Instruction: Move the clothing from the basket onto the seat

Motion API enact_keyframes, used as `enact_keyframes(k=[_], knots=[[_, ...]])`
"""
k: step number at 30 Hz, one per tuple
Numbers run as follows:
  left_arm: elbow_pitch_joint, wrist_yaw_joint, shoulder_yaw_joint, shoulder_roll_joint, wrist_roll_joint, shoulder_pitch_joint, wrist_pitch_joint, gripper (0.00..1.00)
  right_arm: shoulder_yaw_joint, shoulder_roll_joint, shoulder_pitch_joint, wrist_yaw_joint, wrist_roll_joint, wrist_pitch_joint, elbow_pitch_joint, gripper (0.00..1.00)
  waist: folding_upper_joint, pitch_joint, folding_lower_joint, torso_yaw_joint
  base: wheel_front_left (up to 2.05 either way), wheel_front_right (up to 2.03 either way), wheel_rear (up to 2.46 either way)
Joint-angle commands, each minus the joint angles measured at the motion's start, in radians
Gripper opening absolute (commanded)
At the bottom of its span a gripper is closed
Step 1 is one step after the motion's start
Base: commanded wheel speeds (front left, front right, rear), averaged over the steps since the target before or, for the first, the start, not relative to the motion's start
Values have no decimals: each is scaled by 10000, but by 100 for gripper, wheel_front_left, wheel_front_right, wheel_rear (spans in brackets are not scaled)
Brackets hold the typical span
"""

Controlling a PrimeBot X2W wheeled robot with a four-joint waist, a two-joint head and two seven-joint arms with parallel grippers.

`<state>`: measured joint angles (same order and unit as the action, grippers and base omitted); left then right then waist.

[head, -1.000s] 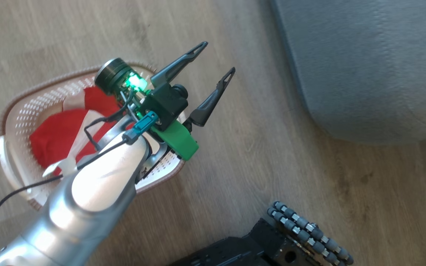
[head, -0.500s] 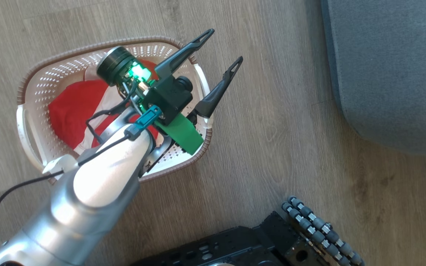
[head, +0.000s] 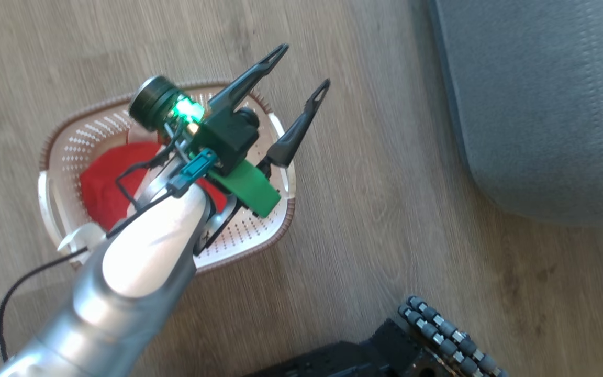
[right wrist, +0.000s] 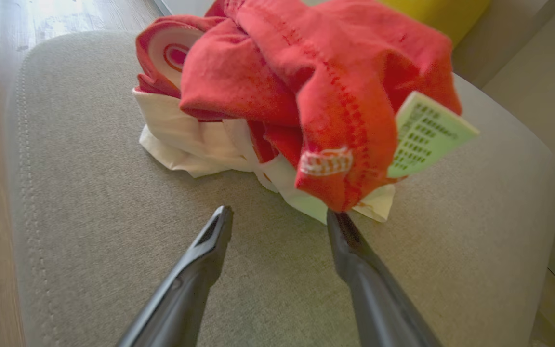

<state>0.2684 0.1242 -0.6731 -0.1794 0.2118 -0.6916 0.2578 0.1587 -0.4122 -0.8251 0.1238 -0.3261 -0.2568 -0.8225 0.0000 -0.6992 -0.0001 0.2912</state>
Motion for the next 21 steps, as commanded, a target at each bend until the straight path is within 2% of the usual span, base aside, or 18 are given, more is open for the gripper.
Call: enact_keyframes(k=[1,6,14,21], knots=[[-259,43,352,29,81,226,40,100,-247,-258,482,69,-165,-49,494,100,0,325,1,21,0,0,0],[-194,46,809,244,127,620,40,100,-708,-156,1474,69,-634,-49,1900,100,0,1070,1,-160,0,0,0],[-96,46,1879,653,173,1454,40,100,-1649,16,2511,69,-750,-49,4061,100,0,2355,1,-898,0,0,0],[6,39,3088,857,95,2213,40,100,-2732,309,3047,69,-851,-49,5045,100,0,3464,1,-1689,0,0,0]])
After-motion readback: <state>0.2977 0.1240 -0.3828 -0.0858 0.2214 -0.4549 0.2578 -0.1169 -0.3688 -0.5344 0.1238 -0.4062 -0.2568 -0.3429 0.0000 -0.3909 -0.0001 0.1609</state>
